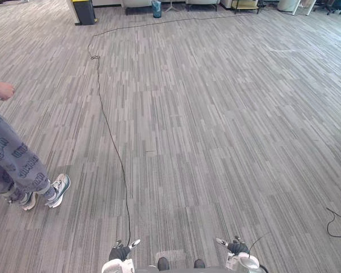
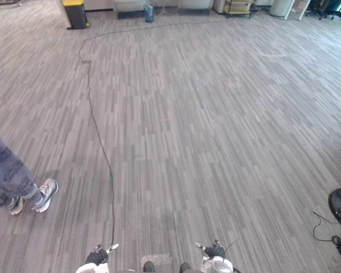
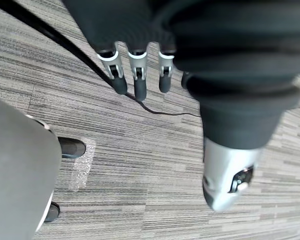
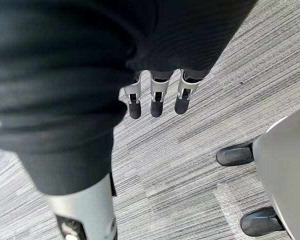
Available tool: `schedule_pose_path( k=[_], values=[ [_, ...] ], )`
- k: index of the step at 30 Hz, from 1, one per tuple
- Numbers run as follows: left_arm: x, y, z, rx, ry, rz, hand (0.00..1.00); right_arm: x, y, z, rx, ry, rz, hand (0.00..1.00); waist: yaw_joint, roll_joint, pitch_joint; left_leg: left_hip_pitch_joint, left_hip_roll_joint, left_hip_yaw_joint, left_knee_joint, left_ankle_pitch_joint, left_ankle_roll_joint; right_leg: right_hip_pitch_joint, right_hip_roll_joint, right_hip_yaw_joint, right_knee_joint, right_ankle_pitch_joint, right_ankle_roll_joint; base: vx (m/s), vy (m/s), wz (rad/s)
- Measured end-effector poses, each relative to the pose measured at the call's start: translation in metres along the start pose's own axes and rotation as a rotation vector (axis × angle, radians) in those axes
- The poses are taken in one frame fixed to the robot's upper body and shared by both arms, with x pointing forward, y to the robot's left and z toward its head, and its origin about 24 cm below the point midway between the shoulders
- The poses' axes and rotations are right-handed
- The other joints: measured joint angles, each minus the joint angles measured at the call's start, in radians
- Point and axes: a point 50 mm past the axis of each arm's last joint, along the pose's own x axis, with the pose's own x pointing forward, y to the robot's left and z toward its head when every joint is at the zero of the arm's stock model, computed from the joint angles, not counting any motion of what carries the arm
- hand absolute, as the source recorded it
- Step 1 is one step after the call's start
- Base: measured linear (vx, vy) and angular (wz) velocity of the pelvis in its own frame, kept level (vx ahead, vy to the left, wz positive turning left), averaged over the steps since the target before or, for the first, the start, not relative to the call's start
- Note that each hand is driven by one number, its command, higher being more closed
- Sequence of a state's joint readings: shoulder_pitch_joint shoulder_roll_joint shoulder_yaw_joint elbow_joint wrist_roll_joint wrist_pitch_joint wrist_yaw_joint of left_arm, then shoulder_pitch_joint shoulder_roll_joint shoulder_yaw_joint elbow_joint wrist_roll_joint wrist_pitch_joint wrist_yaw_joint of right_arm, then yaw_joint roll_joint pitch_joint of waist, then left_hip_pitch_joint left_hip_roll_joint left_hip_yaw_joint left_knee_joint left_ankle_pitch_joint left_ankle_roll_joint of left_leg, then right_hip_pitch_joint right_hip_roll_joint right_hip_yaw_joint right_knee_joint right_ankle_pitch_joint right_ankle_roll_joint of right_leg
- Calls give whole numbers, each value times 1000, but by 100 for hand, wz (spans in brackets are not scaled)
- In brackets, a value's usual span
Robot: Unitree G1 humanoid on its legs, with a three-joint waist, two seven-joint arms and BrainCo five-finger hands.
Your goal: Pick up cushions and gather them together orderly.
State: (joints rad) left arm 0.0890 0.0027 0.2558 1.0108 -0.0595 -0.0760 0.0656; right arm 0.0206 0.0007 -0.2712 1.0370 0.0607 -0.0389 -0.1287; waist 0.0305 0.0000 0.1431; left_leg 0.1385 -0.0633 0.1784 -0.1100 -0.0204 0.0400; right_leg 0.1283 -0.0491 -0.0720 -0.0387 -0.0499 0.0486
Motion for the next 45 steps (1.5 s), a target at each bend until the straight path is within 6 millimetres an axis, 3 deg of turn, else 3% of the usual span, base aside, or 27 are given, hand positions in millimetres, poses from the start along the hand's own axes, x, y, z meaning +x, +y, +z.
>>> schedule_pose_path(
  k=[4,6,8,10,12,15,17,18,19,21,24,25,27,28,30,31,32,34,35,37,38,39,40,41,43,44,45],
  values=[
    [0,1,2,-13,-6,5,0,0,0,0,18,1,-2,0,5,-2,0,-22,3,-8,7,-9,-12,-33,1,-9,47,-30,-6,-26,-37,7],
    [1,5,5,-42,-17,23,0,-1,2,-1,29,2,2,0,8,-17,3,-61,6,-17,57,-35,-18,-63,-3,-22,95,-58,-11,29,-47,19],
    [2,6,14,-81,-50,36,0,-1,4,0,43,-3,4,0,22,-31,24,-150,29,-18,268,-129,-16,-67,-4,-32,124,-80,-20,50,-76,18],
    [3,6,19,-114,-66,41,0,-2,4,3,53,-21,4,0,29,-25,33,-254,84,24,507,-214,-24,-78,18,-41,158,-118,-38,19,-74,18],
    [3,8,28,-160,-100,54,0,-2,6,4,46,-30,9,0,32,-27,45,-408,152,67,820,-218,-35,-67,27,-44,176,-151,-60,30,-29,12],
    [3,6,29,-175,-108,49,0,0,6,9,43,-40,7,0,40,-18,55,-466,219,91,840,-270,-39,-30,21,-26,175,-180,-55,170,73,-15],
    [2,5,30,-176,-119,44,0,-1,6,8,41,-38,6,0,49,-18,53,-482,225,88,704,-250,-51,-22,-16,3,176,-202,-23,253,194,-39],
    [2,3,31,-179,-123,42,0,0,7,9,39,-38,7,0,56,-14,53,-489,226,83,608,-210,-70,-22,-36,23,175,-217,1,337,307,-46],
    [2,1,31,-186,-124,37,0,-1,7,8,36,-33,8,0,65,-16,50,-495,218,98,588,-127,-78,-21,-61,39,171,-232,18,370,338,-42],
    [2,4,32,-181,-126,42,0,-2,10,4,40,-21,15,0,77,-32,34,-499,180,143,605,-187,-41,-25,-101,57,165,-229,21,475,311,-21],
    [3,6,36,-173,-137,46,0,-5,24,-1,43,-5,54,0,92,-61,18,-482,151,178,664,-276,11,-31,-141,58,264,-219,59,555,270,-17],
    [4,5,35,-151,-127,42,0,-4,24,1,44,-13,53,0,92,-62,18,-443,137,186,652,-296,21,-67,-156,63,390,-211,86,460,220,-11],
    [4,4,34,-99,-115,27,0,-6,19,0,52,-24,45,0,88,-64,22,-335,107,187,599,-315,33,-184,-165,102,743,-124,181,485,197,2],
    [5,1,36,-80,-121,16,0,-6,17,4,56,-50,40,0,81,-64,25,-266,96,183,567,-336,31,-254,-151,110,953,-99,185,428,105,5],
    [5,-1,36,-78,-118,12,0,-7,16,8,59,-78,39,0,73,-54,33,-143,92,181,505,-363,25,-381,-117,77,1197,-128,129,403,42,-5],
    [5,-3,37,-81,-120,10,0,-7,16,12,63,-95,40,0,69,-54,34,-96,92,179,474,-372,22,-428,-106,47,1224,-146,96,408,12,5],
    [5,-8,39,-88,-123,6,0,-7,16,16,72,-112,39,0,57,-54,38,-36,93,169,428,-382,16,-496,-102,-24,1203,-170,58,425,1,20],
    [6,-15,39,-93,-115,-10,0,-7,16,24,79,-148,41,0,38,-56,42,31,100,155,379,-395,-16,-589,-102,-120,1061,-184,32,495,-31,29],
    [7,-19,38,-93,-103,-18,0,-7,16,29,89,-163,41,0,22,-55,47,83,104,141,343,-404,-29,-628,-91,-166,918,-177,20,518,-73,34],
    [8,-28,38,-93,-89,-39,0,-4,10,32,104,-161,21,0,9,-38,57,166,118,117,273,-404,-31,-631,-49,-201,622,-112,-12,635,-99,50],
    [8,-30,37,-85,-85,-49,0,-3,5,27,92,-139,11,0,7,-38,57,201,119,78,261,-404,-32,-629,-15,-194,479,-32,-48,909,-181,55],
    [7,-35,35,-85,-72,-60,0,0,-1,28,75,-131,-2,0,3,-11,63,237,152,34,272,-406,-44,-612,22,-175,490,65,-137,776,-155,38],
    [7,-35,32,-78,-66,-66,0,2,-6,34,66,-143,-16,0,11,19,67,230,180,19,301,-374,-99,-609,24,-205,525,26,-151,917,-207,33],
    [7,-38,34,-73,-71,-74,0,2,-8,35,78,-139,-28,0,5,25,70,205,184,-16,374,-300,-134,-604,10,-213,578,-30,-146,750,-195,23],
    [7,-38,35,-80,-74,-71,0,3,-9,36,72,-138,-30,0,0,51,85,114,200,-75,659,-97,-86,-490,24,-231,557,-102,-142,754,-217,19],
    [6,-34,32,-94,-68,-57,0,3,-9,36,55,-139,-27,0,4,61,92,12,232,-100,894,-30,-104,-402,42,-225,492,-135,-141,573,-101,3],
    [7,-31,34,-109,-77,-49,0,3,-8,37,49,-141,-24,0,10,73,96,-64,260,-97,1050,-58,-109,-344,63,-221,455,-147,-142,697,-60,-10]
  ],
)
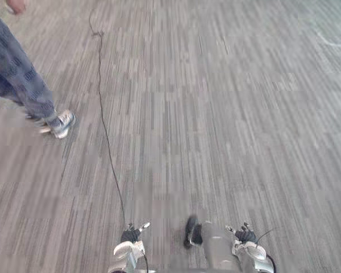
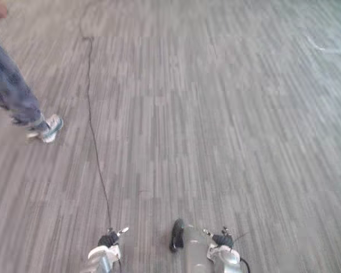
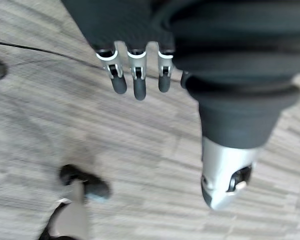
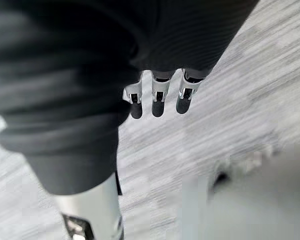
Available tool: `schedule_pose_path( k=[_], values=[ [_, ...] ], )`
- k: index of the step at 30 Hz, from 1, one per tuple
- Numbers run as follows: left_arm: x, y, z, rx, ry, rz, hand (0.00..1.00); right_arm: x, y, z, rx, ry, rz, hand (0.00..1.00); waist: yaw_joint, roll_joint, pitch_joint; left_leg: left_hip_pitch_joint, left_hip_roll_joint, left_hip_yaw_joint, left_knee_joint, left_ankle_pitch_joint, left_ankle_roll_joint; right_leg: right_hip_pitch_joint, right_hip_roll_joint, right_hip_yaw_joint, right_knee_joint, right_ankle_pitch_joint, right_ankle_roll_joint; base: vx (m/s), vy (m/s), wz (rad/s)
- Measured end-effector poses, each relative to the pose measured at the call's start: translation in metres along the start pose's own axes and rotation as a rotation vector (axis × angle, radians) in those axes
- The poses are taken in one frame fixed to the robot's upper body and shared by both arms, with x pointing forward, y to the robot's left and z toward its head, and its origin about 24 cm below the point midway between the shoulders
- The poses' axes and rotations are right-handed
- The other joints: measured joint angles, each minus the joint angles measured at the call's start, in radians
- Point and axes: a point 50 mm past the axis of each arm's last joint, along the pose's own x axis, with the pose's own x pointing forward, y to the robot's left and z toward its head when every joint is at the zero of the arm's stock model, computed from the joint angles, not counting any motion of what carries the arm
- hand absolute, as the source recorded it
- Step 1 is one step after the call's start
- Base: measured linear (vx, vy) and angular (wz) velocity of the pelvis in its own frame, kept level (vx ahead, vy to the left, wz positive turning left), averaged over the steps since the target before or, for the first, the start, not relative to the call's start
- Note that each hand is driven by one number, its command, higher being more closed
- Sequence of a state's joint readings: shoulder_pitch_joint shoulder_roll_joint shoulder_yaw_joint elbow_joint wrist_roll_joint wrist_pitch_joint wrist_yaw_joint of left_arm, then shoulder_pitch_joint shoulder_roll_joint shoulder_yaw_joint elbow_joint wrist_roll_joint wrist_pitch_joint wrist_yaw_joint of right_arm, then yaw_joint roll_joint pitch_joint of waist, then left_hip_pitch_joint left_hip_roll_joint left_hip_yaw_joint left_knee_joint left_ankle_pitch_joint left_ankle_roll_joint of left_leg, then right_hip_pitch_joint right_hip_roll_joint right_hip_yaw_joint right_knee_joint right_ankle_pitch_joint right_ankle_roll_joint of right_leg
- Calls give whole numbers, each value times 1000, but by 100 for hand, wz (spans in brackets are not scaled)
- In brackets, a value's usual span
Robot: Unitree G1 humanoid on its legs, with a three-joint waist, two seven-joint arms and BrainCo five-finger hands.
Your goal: Pick up cushions and gather them together orderly.
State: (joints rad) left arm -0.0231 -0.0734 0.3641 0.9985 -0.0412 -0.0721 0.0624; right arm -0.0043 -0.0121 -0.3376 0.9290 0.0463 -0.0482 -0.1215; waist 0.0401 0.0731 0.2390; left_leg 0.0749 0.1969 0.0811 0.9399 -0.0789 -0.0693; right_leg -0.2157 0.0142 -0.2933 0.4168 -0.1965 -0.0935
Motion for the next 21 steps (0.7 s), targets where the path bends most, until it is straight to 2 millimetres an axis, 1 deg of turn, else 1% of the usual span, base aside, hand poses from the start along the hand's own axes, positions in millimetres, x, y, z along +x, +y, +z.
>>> schedule_pose_path(
  k=[1,2,3,4,5,6,7,8,9,10,11,12,13,14,15,16,17,18,19,20,21],
  values=[
    [0,2,4,-8,-17,9,0,-1,8,-2,-4,8,22,0,14,-3,7,-105,30,25,155,-66,10,97,15,13,-52,-25,-2,638,-21,-14],
    [1,5,9,-2,-39,12,0,-3,15,-7,-12,23,43,0,23,-27,14,-189,36,49,187,-115,28,172,15,24,-97,-41,2,756,-45,-13],
    [1,7,14,3,-63,14,0,-4,21,-11,-9,39,56,0,29,-39,13,-253,38,67,173,-147,37,222,13,30,-132,-49,9,708,-39,-14],
    [1,7,20,4,-89,11,0,-6,28,-14,-10,53,75,0,40,-50,11,-338,38,97,107,-188,46,281,12,46,-181,-61,23,694,12,-35],
    [1,7,23,3,-106,11,0,-6,30,-14,-8,56,80,0,52,-61,17,-401,33,127,9,-210,50,328,5,72,-213,-74,41,456,31,-50],
    [0,8,25,3,-114,12,0,-6,34,-13,-7,52,92,0,62,-61,17,-438,22,138,-72,-213,50,360,-4,90,-229,-85,52,660,148,-73],
    [0,9,23,2,-112,15,0,-7,38,-14,-14,54,104,0,73,-63,18,-479,-3,146,-220,-198,47,404,-26,126,-252,-109,76,571,166,-82],
    [-1,13,21,-1,-108,26,0,-8,40,-15,-14,58,109,0,76,-66,17,-497,-26,146,-377,-147,30,439,-50,157,-256,-135,92,847,297,-99],
    [-2,17,20,-26,-115,39,0,-9,43,-17,-14,65,113,0,82,-78,14,-502,-43,139,-449,-37,30,465,-73,195,-264,-165,110,705,313,-98],
    [-3,20,20,-23,-125,47,0,-10,43,-20,-22,77,114,0,94,-93,-1,-490,-67,155,-434,-11,62,477,-97,246,-263,-174,108,716,338,-72],
    [-2,21,25,-10,-140,46,0,-11,43,-23,-37,87,124,0,89,-116,-17,-491,-76,179,-413,-66,69,462,-121,291,-243,-145,92,741,377,-57],
    [-2,21,25,-8,-143,46,0,-11,43,-22,-34,81,122,0,91,-125,-23,-489,-75,188,-373,-107,88,438,-129,333,-199,-114,110,735,405,-44],
    [-2,27,25,-5,-139,63,0,-11,42,-23,-33,82,121,0,97,-149,-34,-462,-77,225,-334,-159,109,418,-149,384,-99,-104,135,845,447,-53],
    [-2,31,25,3,-134,71,0,-11,43,-22,-27,76,121,0,100,-171,-34,-416,-90,257,-334,-188,123,378,-169,412,41,-88,174,783,362,-73],
    [-2,34,23,8,-120,80,0,-11,43,-20,-26,65,123,0,104,-180,-29,-323,-107,282,-364,-220,131,298,-169,439,293,-37,265,611,237,-79],
    [-2,34,19,9,-102,88,0,-11,42,-19,-28,60,120,0,102,-175,-26,-256,-116,287,-398,-236,129,238,-168,422,453,-13,307,542,164,-86],
    [-1,34,16,11,-83,91,0,-11,40,-21,-28,60,117,0,89,-167,-22,-176,-125,291,-442,-244,125,176,-167,382,596,-15,302,498,112,-62],
    [-1,31,13,20,-67,85,0,-13,38,-24,-28,65,114,0,71,-153,-19,-99,-126,300,-497,-245,123,111,-162,316,689,-30,274,475,102,-53],
    [-1,28,12,28,-64,76,0,-14,38,-24,-25,60,114,0,65,-143,-22,-49,-126,324,-539,-245,123,54,-163,273,710,-43,248,462,104,-62],
    [0,21,13,38,-64,54,0,-14,36,-19,-25,27,108,0,56,-133,-25,25,-123,357,-610,-255,102,-31,-172,182,681,-68,204,455,118,-70],
    [1,17,13,41,-60,42,0,-14,36,-16,-23,13,109,0,48,-129,-23,77,-118,386,-648,-265,78,-84,-180,99,610,-83,175,463,110,-69]
  ],
)
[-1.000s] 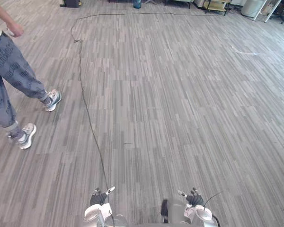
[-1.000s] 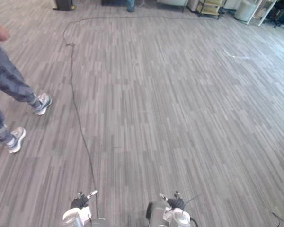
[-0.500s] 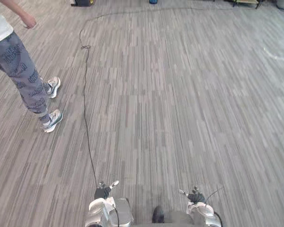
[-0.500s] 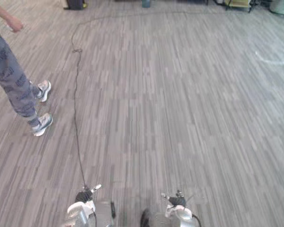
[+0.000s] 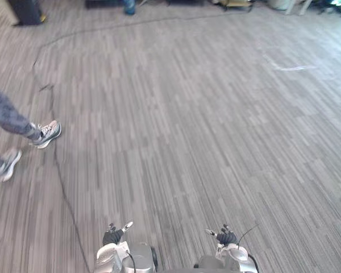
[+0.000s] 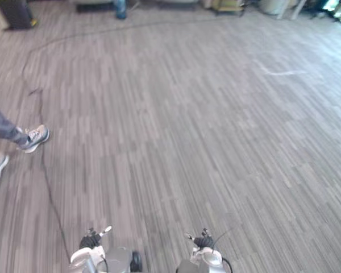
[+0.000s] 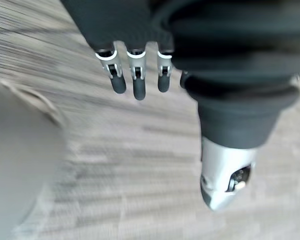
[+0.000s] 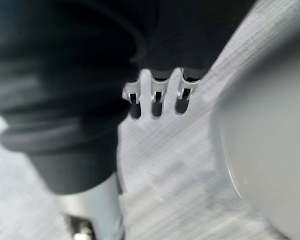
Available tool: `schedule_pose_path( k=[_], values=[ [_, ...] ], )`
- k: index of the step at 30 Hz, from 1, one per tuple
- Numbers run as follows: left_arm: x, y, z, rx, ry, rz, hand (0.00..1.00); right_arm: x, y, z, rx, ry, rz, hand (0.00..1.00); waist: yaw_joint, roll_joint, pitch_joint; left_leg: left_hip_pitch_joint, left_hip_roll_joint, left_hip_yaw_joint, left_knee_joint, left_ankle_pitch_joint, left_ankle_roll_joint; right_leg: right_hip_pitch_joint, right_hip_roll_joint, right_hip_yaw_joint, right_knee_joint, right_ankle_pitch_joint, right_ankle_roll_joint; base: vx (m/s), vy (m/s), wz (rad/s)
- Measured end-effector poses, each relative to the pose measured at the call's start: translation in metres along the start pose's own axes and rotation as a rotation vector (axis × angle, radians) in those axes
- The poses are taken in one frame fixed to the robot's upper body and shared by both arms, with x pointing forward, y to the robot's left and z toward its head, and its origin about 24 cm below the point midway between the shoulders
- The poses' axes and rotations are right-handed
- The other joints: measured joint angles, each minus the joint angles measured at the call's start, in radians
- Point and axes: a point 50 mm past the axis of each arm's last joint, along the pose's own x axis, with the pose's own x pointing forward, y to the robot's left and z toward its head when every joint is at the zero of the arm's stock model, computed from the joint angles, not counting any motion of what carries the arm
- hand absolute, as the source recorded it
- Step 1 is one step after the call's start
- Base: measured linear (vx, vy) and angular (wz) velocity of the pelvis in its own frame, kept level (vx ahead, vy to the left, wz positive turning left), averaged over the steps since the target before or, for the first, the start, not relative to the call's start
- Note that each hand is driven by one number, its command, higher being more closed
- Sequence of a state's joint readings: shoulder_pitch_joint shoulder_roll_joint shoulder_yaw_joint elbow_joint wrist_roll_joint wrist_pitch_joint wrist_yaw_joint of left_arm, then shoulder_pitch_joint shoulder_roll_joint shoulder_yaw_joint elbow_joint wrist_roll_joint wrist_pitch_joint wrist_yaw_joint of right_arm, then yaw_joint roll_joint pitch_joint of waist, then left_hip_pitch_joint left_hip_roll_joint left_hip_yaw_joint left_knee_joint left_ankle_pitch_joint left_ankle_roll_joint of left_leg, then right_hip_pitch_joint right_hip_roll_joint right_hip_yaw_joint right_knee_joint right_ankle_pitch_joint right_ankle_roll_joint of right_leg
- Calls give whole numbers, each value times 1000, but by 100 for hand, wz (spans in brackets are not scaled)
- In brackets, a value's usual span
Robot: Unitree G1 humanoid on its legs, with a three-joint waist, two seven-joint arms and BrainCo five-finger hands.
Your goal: Pick up cushions and gather them together orderly.
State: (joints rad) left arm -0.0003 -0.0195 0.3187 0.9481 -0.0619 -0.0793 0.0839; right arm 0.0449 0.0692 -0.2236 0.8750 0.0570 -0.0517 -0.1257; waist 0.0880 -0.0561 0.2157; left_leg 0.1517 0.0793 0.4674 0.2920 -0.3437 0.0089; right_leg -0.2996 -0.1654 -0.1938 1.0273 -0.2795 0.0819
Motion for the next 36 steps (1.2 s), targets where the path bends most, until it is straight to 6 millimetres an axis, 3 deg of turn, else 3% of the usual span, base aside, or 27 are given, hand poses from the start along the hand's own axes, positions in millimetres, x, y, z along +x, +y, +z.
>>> schedule_pose_path(
  k=[2,4,6,7,8,9,11,12,14,15,17,19,21,22,23,24,25,26,27,28,29,31,32,35,36],
  values=[
    [0,-4,-4,2,21,-11,0,1,-2,3,-9,-8,-3,0,-8,-3,-1,86,1,55,-56,-6,-28,-55,-1,-148,-215,10,-51,460,64,-61],
    [-1,-8,-6,22,27,-29,0,2,0,6,-13,-16,3,0,-34,-2,-1,164,-3,73,-105,-3,-54,-68,40,-216,-439,74,-100,498,26,-31],
    [-2,-10,-9,37,40,-45,0,3,0,5,-17,-7,5,0,-40,-12,-7,222,-26,62,-130,-2,-90,-64,79,-232,-604,186,-165,541,-40,-4],
    [-2,-15,-12,36,49,-53,0,4,0,7,-19,-10,9,0,-42,5,-12,257,-14,39,-121,0,-94,-65,107,-208,-569,237,-272,760,-117,-14],
    [-3,-16,-14,38,55,-56,0,4,-7,7,-20,-10,-6,0,-43,43,-31,221,36,12,-20,16,-124,-57,125,-216,-559,189,-265,767,-154,-11],
    [-3,-17,-13,38,51,-57,0,5,-9,10,-16,-19,-11,0,-49,47,-30,189,60,-15,82,32,-140,-37,141,-221,-562,169,-262,739,-191,-21],
    [-4,-16,-13,10,48,-42,0,6,-10,12,-30,-25,-10,0,-40,106,-13,-36,179,-160,612,275,-49,72,226,-169,-626,119,-275,640,-97,-81],
    [-4,-12,-13,7,44,-32,0,7,-9,13,-36,-19,-9,0,-31,116,2,-138,197,-207,796,230,-55,141,265,-116,-658,89,-291,573,11,-122],
    [-2,-3,-5,16,11,-11,0,7,0,8,-56,15,18,0,-21,84,27,-262,172,-247,860,146,-47,268,277,-45,-712,57,-286,579,-5,-105],
    [-3,4,-3,25,-8,2,0,6,5,5,-58,29,32,0,-16,61,27,-322,149,-255,798,110,-40,339,276,5,-754,43,-280,551,-4,-96],
    [-6,10,-6,17,-16,17,0,3,8,-2,-64,51,42,0,0,45,17,-420,107,-281,615,78,-49,422,273,102,-794,12,-263,551,84,-130],
    [-7,7,-5,-16,-37,12,0,3,9,-2,-63,52,43,0,19,49,14,-494,59,-323,390,86,-60,473,259,189,-811,-18,-235,606,210,-135],
    [-9,5,-5,-52,-52,14,0,2,13,-5,-61,60,51,0,27,50,4,-541,31,-325,151,152,-79,549,234,283,-855,-60,-198,721,331,-117],
    [-9,6,-4,-62,-56,15,0,2,15,-6,-68,66,56,0,33,45,2,-546,32,-316,132,222,-64,575,221,313,-863,-74,-188,788,387,-130],
    [-8,9,-2,-63,-63,23,0,1,18,-11,-94,88,74,0,53,21,-20,-530,27,-282,164,286,-29,583,191,371,-842,-90,-155,827,393,-124],
    [-7,14,1,-48,-66,33,0,0,19,-13,-105,93,88,0,54,-10,-38,-525,16,-245,201,232,-1,563,155,398,-786,-82,-134,831,389,-113],
    [-6,16,1,-44,-67,38,0,0,18,-11,-97,83,83,0,53,-22,-40,-511,17,-221,228,189,17,538,145,410,-710,-67,-106,826,394,-82],
    [-6,20,-1,-56,-56,57,0,0,16,-11,-90,82,76,0,60,-36,-38,-453,13,-176,241,131,28,480,138,432,-516,-28,-37,763,416,-92],
    [-6,21,-1,-55,-49,63,0,1,14,-11,-88,82,71,0,64,-44,-30,-375,-1,-148,227,88,33,389,125,419,-273,47,88,863,472,-90],
    [-5,21,-2,-50,-39,63,0,1,12,-11,-88,79,66,0,57,-38,-25,-313,-15,-147,209,58,30,328,117,384,-118,77,138,772,403,-62],
    [-4,19,-6,-42,-7,58,0,0,9,-15,-94,84,62,0,34,-17,-14,-225,-25,-147,182,27,32,260,101,307,42,71,120,496,235,-32],
    [-3,11,-9,-26,15,37,0,0,9,-7,-110,39,66,0,15,7,-20,-95,-32,-123,92,-1,35,115,85,177,115,31,47,548,216,-28],
    [-2,5,-6,-10,14,15,0,0,7,-4,-101,23,60,0,11,16,-15,-26,-39,-121,33,-9,27,34,71,90,74,11,12,640,234,-14],
    [-1,-6,-6,23,25,-22,0,2,3,5,-70,-14,38,0,-10,14,-13,92,-48,-126,-57,-26,8,-77,55,-67,-172,12,-27,540,127,20],
    [-2,-8,-10,36,38,-35,0,3,2,8,-55,-17,29,0,-28,14,-13,170,-57,-127,-113,-27,5,-88,66,-115,-384,58,-60,589,66,30]
  ],
)
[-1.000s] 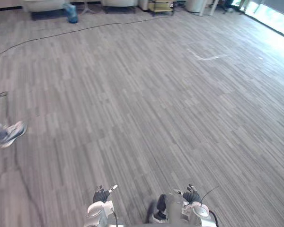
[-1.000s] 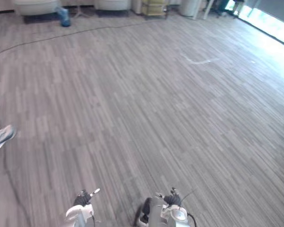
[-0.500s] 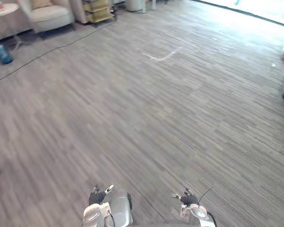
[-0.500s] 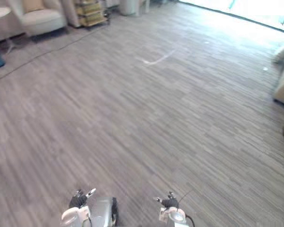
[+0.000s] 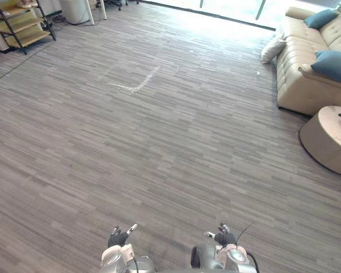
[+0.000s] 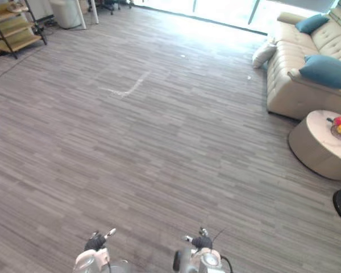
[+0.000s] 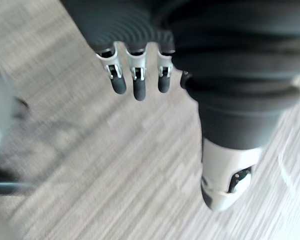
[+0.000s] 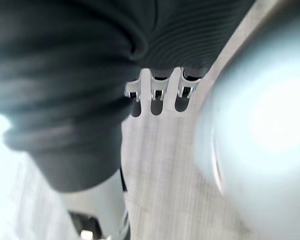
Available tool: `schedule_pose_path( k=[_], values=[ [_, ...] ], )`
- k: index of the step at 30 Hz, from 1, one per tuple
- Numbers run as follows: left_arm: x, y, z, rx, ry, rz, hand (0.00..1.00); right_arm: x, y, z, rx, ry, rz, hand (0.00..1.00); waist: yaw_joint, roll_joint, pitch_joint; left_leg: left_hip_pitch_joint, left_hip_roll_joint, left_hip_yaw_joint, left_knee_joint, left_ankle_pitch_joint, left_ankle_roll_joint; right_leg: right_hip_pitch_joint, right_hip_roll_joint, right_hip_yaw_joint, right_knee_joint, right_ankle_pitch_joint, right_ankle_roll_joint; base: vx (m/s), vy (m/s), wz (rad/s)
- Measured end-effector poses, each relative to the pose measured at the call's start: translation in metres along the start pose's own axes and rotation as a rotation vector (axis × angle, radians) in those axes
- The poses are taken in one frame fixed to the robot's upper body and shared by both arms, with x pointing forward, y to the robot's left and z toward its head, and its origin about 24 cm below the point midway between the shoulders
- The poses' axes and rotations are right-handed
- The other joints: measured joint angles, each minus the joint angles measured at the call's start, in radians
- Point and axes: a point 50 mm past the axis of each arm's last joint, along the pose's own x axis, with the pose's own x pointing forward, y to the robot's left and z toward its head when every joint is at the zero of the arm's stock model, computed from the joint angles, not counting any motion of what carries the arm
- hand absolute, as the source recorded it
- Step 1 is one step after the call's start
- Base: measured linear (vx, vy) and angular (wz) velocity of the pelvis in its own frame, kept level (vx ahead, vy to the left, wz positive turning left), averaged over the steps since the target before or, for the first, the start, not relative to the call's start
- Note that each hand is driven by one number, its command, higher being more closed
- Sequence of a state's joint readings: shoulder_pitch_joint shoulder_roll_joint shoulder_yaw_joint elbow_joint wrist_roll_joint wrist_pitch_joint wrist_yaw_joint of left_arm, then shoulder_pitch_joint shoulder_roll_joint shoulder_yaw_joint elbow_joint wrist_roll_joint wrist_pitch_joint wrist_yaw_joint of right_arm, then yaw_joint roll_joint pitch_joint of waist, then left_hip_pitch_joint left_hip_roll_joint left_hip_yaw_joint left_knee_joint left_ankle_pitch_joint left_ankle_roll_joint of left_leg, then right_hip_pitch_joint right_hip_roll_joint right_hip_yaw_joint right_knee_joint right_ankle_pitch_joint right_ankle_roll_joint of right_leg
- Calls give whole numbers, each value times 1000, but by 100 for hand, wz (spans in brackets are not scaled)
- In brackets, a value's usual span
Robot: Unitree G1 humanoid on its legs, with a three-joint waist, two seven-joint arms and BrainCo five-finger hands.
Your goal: Pick up cushions and gather them together orderly.
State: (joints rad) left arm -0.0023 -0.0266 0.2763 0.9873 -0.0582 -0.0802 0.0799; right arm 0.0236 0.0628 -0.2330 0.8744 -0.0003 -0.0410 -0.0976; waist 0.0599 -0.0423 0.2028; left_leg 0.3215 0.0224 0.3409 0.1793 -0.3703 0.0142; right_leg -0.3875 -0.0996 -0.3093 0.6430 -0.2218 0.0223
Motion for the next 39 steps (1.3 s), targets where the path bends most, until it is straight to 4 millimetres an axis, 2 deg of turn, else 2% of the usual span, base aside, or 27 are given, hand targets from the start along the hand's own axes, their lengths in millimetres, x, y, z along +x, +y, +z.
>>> schedule_pose_path(
  k=[2,4,5,6,8,9,10,11,13,16,17,18,19,20,21,22,24,25,27,29,31,33,35,36,37,38,39],
  values=[
    [-2,-4,-4,28,8,-18,0,0,0,1,-1,-3,0,0,-12,-4,-2,72,-20,-39,-24,-15,-27,-14,18,7,-202,83,-40,668,7,50],
    [-3,-7,-7,39,13,-28,0,1,0,1,-9,-1,4,0,-23,7,-13,105,-11,-117,25,-22,-39,-15,26,39,-160,207,-151,816,-108,62],
    [-4,-12,-11,38,27,-41,0,2,-6,5,-25,-12,-3,0,-24,50,-30,69,38,-161,145,-17,-45,3,39,9,-117,150,-135,824,-145,42],
    [-5,-13,-13,36,30,-43,0,3,-7,6,-31,-15,-5,0,-22,63,-31,47,53,-170,205,-6,-55,10,46,2,-111,130,-135,757,-150,22],
    [-4,-12,-10,22,22,-45,0,5,-9,14,-64,-32,-4,0,-20,122,-7,-167,131,-200,693,267,-111,121,99,13,-149,44,-135,747,-133,-18],
    [-5,-9,-12,17,29,-36,0,6,-9,14,-67,-27,-3,0,-18,124,1,-199,149,-195,763,263,-111,153,113,21,-167,37,-139,754,-71,-51],
    [-4,-7,-9,7,16,-26,0,6,-4,10,-69,-1,6,0,-13,128,23,-289,188,-171,924,204,-93,273,139,51,-236,13,-146,738,-19,-48],
    [-3,-1,-2,11,-15,-14,0,6,3,6,-69,20,24,0,2,100,36,-359,189,-144,942,155,-76,375,138,84,-297,-5,-147,719,-28,-50],
    [-5,7,0,4,-42,8,0,3,10,-2,-76,50,44,0,15,68,31,-488,189,-98,841,102,-49,492,130,125,-398,-21,-127,636,-7,-55],
    [-8,11,-1,-38,-57,29,0,3,12,-3,-76,51,46,0,33,70,33,-637,149,-95,529,100,-41,600,102,194,-453,-67,-78,682,131,-74],
    [-8,11,1,-62,-75,34,0,2,12,-6,-78,64,44,0,51,66,31,-662,123,-108,357,144,-54,637,79,225,-459,-107,-51,847,333,-79],
    [-9,12,3,-84,-89,37,0,2,14,-10,-86,81,47,0,66,59,27,-683,111,-113,272,243,-59,678,57,261,-465,-149,-29,710,294,-85],
    [-9,11,2,-90,-92,39,0,1,16,-12,-96,88,53,0,74,49,18,-678,106,-110,283,290,-50,692,48,279,-468,-161,-18,935,411,-79],
    [-9,18,5,-74,-102,52,0,-1,19,-18,-116,107,71,0,76,16,-11,-680,80,-80,325,255,-11,698,7,325,-461,-146,-44,659,287,-61],
    [-9,19,4,-71,-97,56,0,-1,18,-18,-104,104,65,0,72,4,-23,-679,81,-65,356,211,10,670,-6,346,-417,-105,-27,956,448,-61],
    [-9,22,4,-73,-95,65,0,-2,18,-18,-96,103,60,0,80,-6,-29,-663,81,-44,381,175,26,649,-17,378,-339,-78,15,751,380,-49],
    [-5,24,5,-42,-75,66,0,-2,13,-19,-90,102,44,0,74,-29,-24,-540,40,-22,371,119,59,523,-40,430,50,59,157,759,364,-40],
    [-5,24,2,-38,-54,65,0,-2,10,-20,-87,99,36,0,68,-20,-18,-475,31,-26,338,86,50,476,-34,417,186,77,181,637,253,-36],
    [-4,18,-4,-12,-16,55,0,-3,7,-20,-83,84,32,0,42,19,-4,-301,12,-29,231,56,38,340,-21,323,426,41,143,629,207,-27],
    [-2,8,-2,12,-10,23,0,-3,3,-12,-54,38,14,0,20,32,-12,-185,2,-34,116,56,37,204,-25,175,433,-2,78,523,128,10],
    [0,-6,3,22,-12,-16,0,-1,-1,-1,-25,-5,-3,0,-1,29,-7,-94,-5,-50,32,52,28,68,-27,45,277,-31,38,579,90,41],
    [-1,-16,-2,46,4,-50,0,1,-8,1,6,-6,-31,0,-14,24,-2,11,-14,-49,-35,52,21,38,-9,-30,-47,28,6,567,31,38],
    [-3,-19,-5,50,8,-62,0,1,-13,0,-3,1,-41,0,-16,17,0,109,-28,-68,-71,22,-27,26,14,-30,-229,105,-36,682,-35,44],
    [-3,-17,-7,49,11,-57,0,1,-12,-1,-6,5,-39,0,-16,8,-3,126,-36,-84,-69,19,-32,21,15,-27,-231,113,-61,785,-100,53],
    [-4,-16,-8,55,14,-56,0,2,-13,0,-11,7,-38,0,-29,14,-5,152,-25,-125,-35,19,-34,13,26,12,-161,195,-175,799,-156,40],
    [-6,-17,-14,61,30,-62,0,2,-16,2,-16,2,-41,0,-33,55,-25,112,24,-157,69,20,-35,8,47,-2,-107,133,-163,794,-171,32],
    [-6,-17,-14,59,31,-66,0,3,-18,4,-19,-6,-42,0,-33,63,-29,78,41,-167,152,24,-42,17,56,-13,-102,109,-162,763,-173,-3]
  ],
)
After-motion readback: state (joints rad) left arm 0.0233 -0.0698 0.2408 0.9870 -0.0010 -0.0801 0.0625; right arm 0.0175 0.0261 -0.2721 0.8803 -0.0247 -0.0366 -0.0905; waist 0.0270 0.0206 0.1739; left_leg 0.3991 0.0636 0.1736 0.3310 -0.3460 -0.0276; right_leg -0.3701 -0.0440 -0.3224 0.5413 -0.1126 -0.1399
